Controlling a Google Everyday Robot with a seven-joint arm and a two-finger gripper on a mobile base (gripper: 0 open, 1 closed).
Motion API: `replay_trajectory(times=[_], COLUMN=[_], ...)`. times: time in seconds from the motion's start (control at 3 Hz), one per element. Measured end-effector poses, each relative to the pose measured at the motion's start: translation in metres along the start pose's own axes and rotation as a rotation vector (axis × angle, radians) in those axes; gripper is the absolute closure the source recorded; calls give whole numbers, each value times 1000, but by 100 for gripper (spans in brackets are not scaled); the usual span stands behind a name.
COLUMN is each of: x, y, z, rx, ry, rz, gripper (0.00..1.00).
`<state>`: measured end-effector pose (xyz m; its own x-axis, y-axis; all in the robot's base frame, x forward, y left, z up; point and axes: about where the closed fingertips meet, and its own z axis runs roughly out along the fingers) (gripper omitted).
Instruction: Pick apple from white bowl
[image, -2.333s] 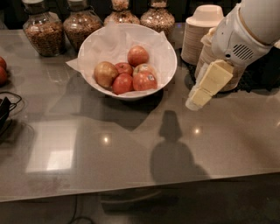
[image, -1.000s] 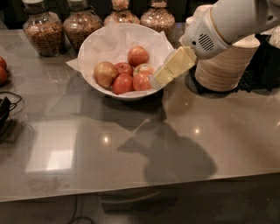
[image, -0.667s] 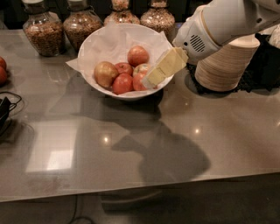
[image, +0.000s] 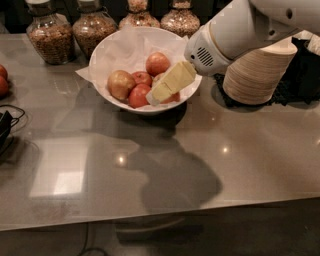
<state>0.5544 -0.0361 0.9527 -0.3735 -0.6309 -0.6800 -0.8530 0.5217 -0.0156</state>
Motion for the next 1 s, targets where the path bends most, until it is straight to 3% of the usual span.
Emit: replay_trajectory(times=[0.33,1.0], x=[3,19], y=[2,5], z=[13,40], rx=[24,63], ry=[17,33], rz=[36,116], gripper=[7,7])
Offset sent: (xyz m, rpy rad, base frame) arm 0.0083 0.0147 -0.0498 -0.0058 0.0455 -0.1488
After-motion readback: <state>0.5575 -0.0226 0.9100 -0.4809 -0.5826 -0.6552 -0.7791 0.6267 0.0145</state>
